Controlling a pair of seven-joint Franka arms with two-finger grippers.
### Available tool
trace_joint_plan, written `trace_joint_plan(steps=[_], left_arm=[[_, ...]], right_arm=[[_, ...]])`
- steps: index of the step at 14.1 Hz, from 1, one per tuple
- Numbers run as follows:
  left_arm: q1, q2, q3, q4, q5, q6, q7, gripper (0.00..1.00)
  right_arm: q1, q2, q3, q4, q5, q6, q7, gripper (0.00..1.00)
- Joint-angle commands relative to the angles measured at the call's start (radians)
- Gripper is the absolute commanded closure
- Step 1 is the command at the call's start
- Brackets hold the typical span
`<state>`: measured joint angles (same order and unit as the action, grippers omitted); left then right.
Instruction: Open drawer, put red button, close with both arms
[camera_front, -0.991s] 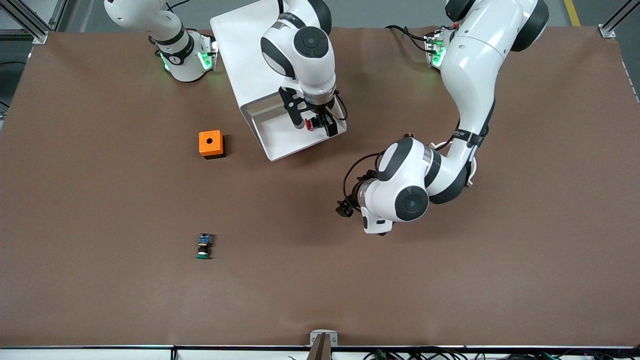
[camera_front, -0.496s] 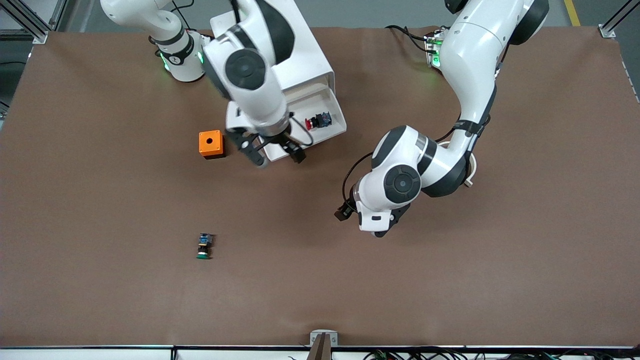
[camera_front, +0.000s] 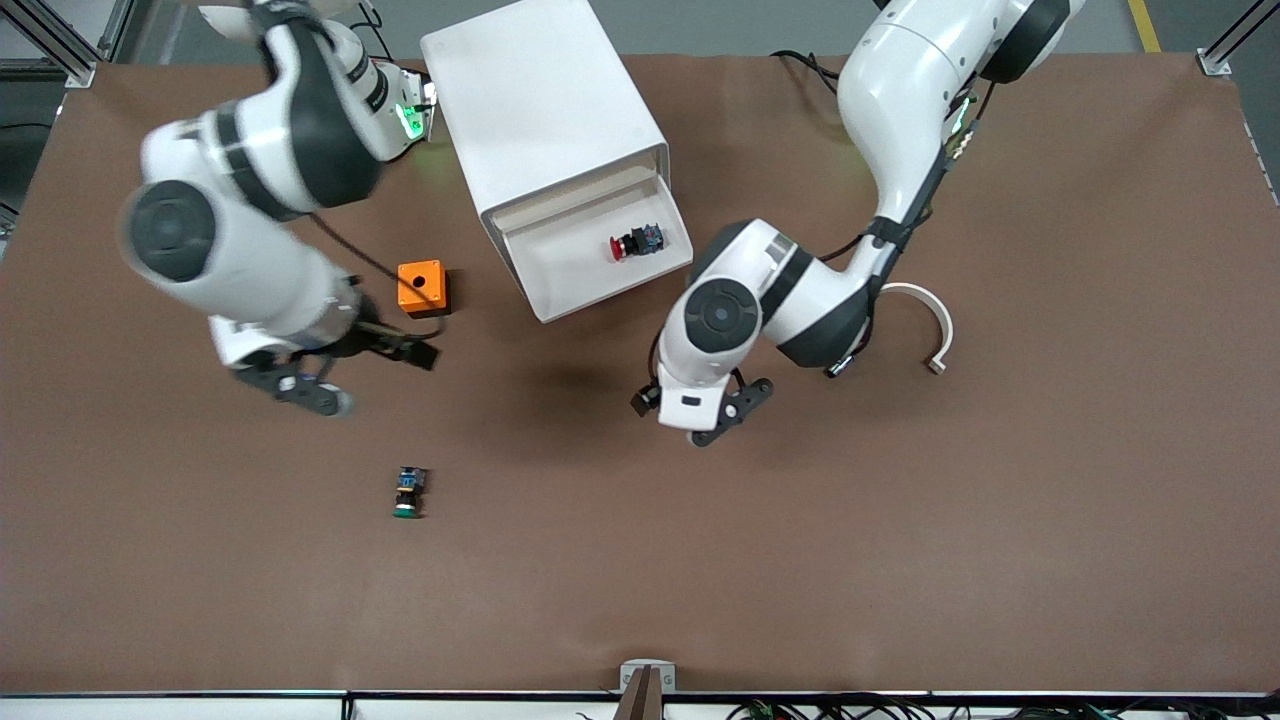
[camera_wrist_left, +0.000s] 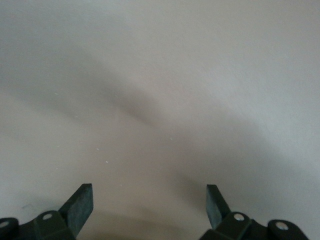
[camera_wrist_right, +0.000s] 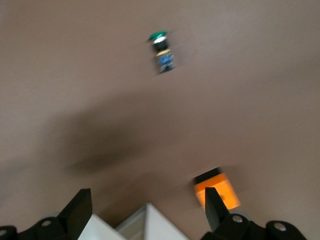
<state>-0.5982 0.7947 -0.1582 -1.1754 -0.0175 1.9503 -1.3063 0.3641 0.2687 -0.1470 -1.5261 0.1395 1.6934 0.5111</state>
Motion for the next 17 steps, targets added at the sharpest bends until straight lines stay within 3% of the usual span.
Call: trace_joint_plan(steps=[1,6,12,17], left_arm=[[-0.043,-0.018,0.000,-0.023,0.045,0.035,-0.005,0.01],[-0.140,-0.020,-0.023,-0.044,0.037,0.032,-0.076,0.01],[-0.153,-0.018,-0.134,-0.079,0.031,0.024,-0.120,0.01],[-0.157,-0.011,-0.161,-0.082,-0.050,0.024,-0.168,0.01]], right_arm=[[-0.124,-0.049,0.023,-0.008,-0.009,-0.053,-0.216,0.00],[-0.229,-0.083,0.024,-0.008,-0.075,-0.138,-0.414,0.00],[-0.300,-0.095,0.024,-0.005,-0.095,-0.129,-0.546,0.00],[-0.332,-0.094,0.021,0.018,-0.107,-0.139,-0.617,0.00]])
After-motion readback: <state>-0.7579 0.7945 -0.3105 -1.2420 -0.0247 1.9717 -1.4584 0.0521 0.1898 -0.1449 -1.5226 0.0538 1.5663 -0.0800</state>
